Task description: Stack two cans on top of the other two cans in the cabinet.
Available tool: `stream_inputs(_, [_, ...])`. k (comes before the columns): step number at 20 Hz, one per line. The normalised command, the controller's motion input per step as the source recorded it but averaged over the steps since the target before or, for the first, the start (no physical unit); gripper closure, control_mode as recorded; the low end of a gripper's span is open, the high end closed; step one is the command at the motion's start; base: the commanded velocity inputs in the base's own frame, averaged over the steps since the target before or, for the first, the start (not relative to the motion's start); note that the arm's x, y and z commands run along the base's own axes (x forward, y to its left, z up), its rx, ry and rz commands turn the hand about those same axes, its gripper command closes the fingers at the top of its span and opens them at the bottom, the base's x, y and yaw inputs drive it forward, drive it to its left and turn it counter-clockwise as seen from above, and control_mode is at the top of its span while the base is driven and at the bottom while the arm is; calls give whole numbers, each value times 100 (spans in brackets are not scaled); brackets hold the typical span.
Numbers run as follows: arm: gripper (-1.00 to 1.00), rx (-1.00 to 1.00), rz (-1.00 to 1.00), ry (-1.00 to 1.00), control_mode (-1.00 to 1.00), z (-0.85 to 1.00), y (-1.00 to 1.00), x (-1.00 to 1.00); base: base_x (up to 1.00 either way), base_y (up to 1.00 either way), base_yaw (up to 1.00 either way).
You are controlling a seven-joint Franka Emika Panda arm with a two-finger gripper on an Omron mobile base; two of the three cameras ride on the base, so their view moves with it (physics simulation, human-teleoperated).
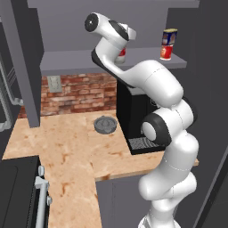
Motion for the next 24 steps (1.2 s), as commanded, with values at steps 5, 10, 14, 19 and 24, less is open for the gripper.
stream_inputs(5, [-100,0,0,0,-100,0,0,0,0,0,0])
stream_inputs(10, [-100,0,0,0,-100,0,0,0,0,0,0])
stream_inputs(14, [-100,0,0,0,-100,0,0,0,0,0,0])
stream_inputs(19, [-100,0,0,0,-100,0,0,0,0,0,0])
stream_inputs(24, [-100,0,0,0,-100,0,0,0,0,0,0])
